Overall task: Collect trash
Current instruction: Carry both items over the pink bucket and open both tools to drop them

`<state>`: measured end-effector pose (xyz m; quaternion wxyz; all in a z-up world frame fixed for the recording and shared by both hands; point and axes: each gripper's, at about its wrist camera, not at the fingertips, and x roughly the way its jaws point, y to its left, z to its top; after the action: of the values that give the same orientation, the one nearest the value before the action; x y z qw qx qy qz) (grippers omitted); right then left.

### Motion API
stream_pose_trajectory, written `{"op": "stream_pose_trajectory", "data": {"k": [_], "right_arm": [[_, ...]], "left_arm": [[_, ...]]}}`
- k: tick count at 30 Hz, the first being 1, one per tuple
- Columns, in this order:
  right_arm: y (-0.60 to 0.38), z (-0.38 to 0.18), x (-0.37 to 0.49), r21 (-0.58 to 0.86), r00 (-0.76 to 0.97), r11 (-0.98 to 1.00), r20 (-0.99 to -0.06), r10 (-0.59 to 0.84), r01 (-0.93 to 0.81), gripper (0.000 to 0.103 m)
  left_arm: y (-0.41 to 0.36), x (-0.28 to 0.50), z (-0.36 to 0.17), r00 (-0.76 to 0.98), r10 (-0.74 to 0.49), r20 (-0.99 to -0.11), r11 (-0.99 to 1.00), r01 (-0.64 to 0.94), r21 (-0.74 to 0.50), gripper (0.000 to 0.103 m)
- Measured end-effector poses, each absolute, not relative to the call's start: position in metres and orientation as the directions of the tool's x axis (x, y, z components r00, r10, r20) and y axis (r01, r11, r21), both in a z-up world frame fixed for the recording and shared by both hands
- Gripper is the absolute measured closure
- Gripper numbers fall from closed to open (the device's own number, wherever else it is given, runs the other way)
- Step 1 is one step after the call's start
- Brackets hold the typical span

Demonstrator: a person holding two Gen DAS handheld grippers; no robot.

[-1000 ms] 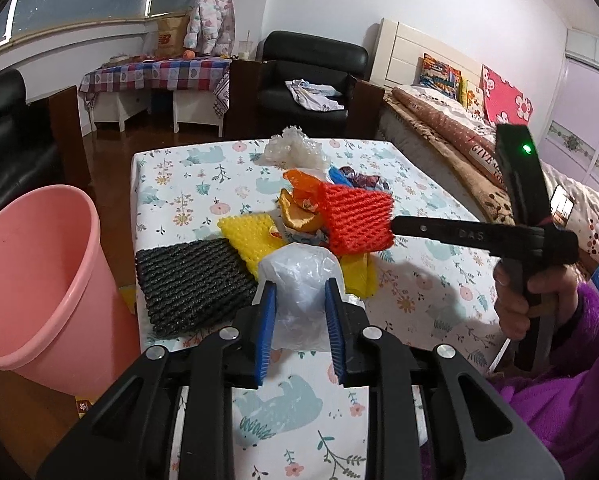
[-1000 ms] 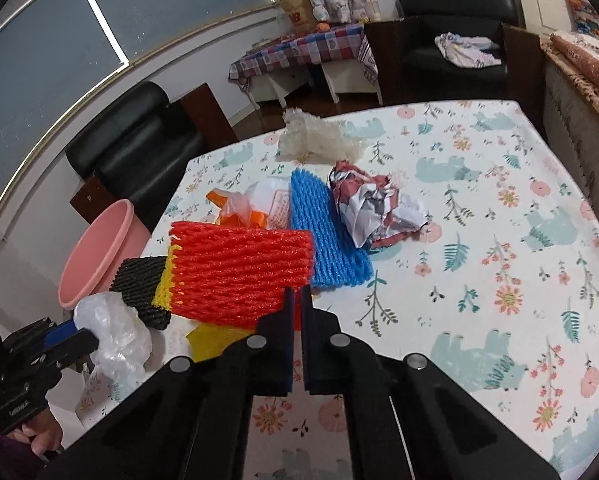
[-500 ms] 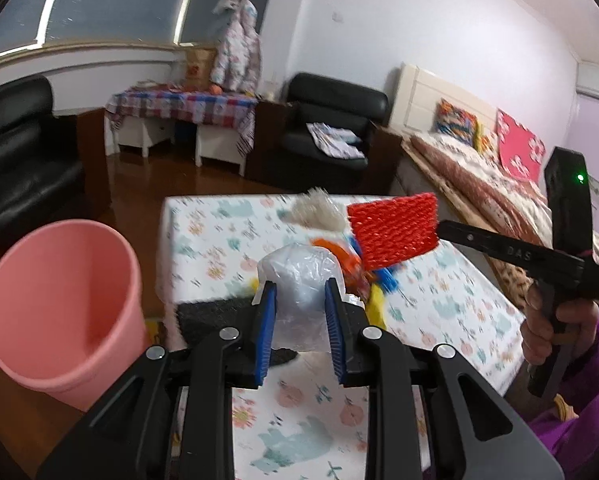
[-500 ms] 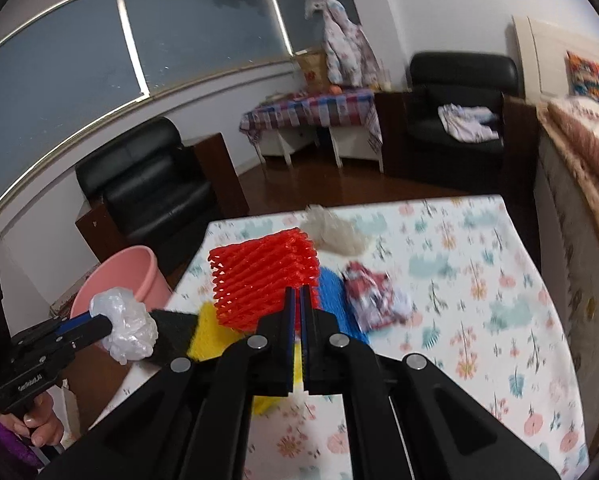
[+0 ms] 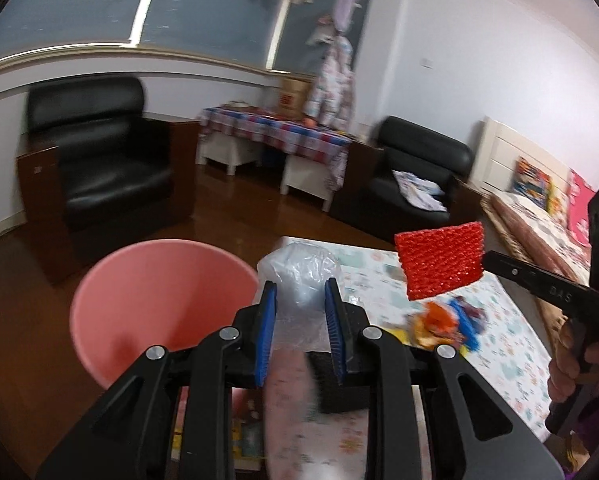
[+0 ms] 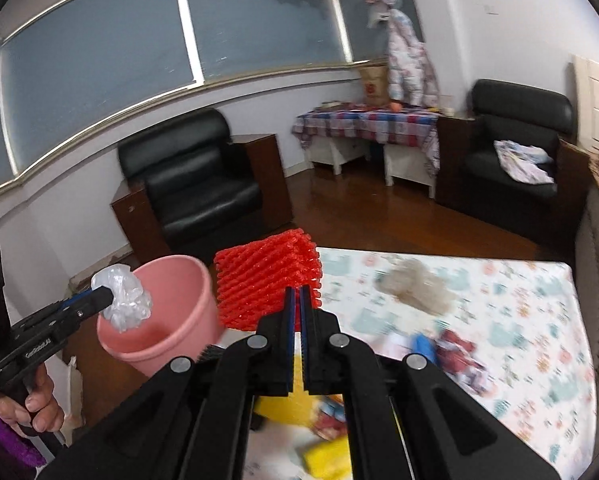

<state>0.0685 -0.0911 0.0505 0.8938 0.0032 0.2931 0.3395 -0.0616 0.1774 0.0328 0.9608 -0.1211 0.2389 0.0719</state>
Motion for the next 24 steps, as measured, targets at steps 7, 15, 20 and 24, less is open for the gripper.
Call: {"op": "stream_pose_trajectory", "data": {"k": [7, 15, 20, 24], "right_arm": [[-0.022, 0.049, 0.071, 0.183, 0.530, 0.701, -0.531, 0.661, -0.690, 0.101], [0.043, 0.034, 0.066, 0.127, 0.472, 0.644, -0.576, 0.667, -0.755, 0.101], [0.070, 0.024, 0.063, 0.095, 0.454, 0.624, -0.603, 0.656, -0.776, 0.101], [0.084, 0.015, 0.062, 0.063, 0.458, 0.625, -0.623, 0.634, -0.778, 0.101]], "left_arm": [[0.215, -0.068, 0.024, 0.834, 0.209, -0.510, 0.923, -0.340, -0.179, 0.079], [0.237, -0.063, 0.011, 0.780, 0.275, -0.562, 0.889, -0.429, -0.160, 0.079], [0.245, -0.059, 0.001, 0.750, 0.298, -0.590, 0.871, -0.467, -0.153, 0.079], [0.252, -0.054, -0.008, 0.720, 0.313, -0.619, 0.854, -0.499, -0.148, 0.079]]}}
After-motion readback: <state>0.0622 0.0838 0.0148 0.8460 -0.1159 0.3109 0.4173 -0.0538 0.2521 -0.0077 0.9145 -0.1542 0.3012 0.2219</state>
